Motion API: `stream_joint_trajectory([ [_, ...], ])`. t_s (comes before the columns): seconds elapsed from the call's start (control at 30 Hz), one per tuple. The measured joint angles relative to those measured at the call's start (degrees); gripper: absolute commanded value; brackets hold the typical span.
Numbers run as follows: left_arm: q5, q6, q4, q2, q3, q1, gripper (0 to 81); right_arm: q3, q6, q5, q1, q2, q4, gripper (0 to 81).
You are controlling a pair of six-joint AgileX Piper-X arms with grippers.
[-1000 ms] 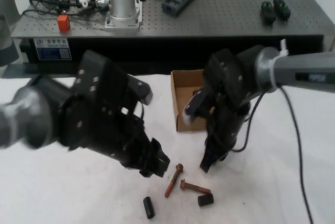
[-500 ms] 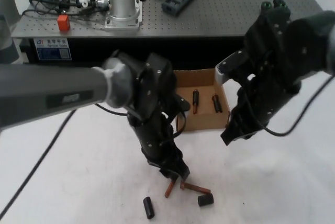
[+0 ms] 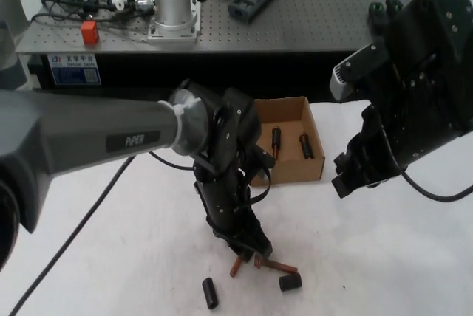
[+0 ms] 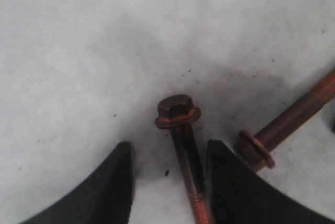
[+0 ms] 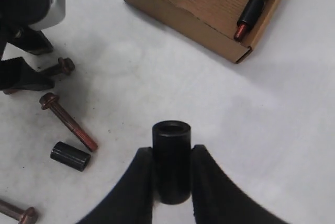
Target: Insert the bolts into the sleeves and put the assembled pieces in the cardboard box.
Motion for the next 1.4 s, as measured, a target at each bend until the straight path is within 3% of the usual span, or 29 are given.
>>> stream_joint_trajectory([
  [0.17,-0.67,-0.65,0.0,0.36,-0.43,-0.66,0.1,0.0,1.25,0.0,0.0,-0.73,0.83,0.2],
  [0.47,0.2,-4.72,0.32,-2.3,-0.91,-0.88,0.6,0.56,3.66,-6.2,0.0,-4.13,3.05,0.2],
  [0.57,2.81,-8.39,-3.45,-9.75,2.01,1.56,0.6,4.58,5.8,-14.02,0.0,-9.17,1.12,0.2],
  [0.63,6.52,-11.9,-9.12,-16.57,5.37,3.88,0.6,10.67,11.0,-23.47,0.39,-10.4,-4.04,0.2],
  [0.8,20.1,-25.28,-39.76,-31.22,21.13,6.79,0.6,20.93,20.77,-36.31,4.31,-10.61,-20.88,0.2],
  [0.87,25.05,-31.1,-53.1,-33.19,27.54,6.45,0.6,22.4,22.4,-37.14,6.53,-10.61,-24.38,0.2],
  [0.97,31.16,-43.0,-62.3,-33.18,31.4,6.47,0.6,24.2,25.37,-38.05,8.17,-10.61,-30.49,0.2],
  [1.13,31.86,-44.99,-65.28,-33.18,31.61,6.47,0.6,24.79,30.68,-36.11,9.22,-10.61,-42.87,0.2],
  [1.4,32.01,-45.03,-65.4,-33.18,31.61,6.47,0.6,24.79,31.99,-32.23,9.2,-10.61,-46.6,0.2],
])
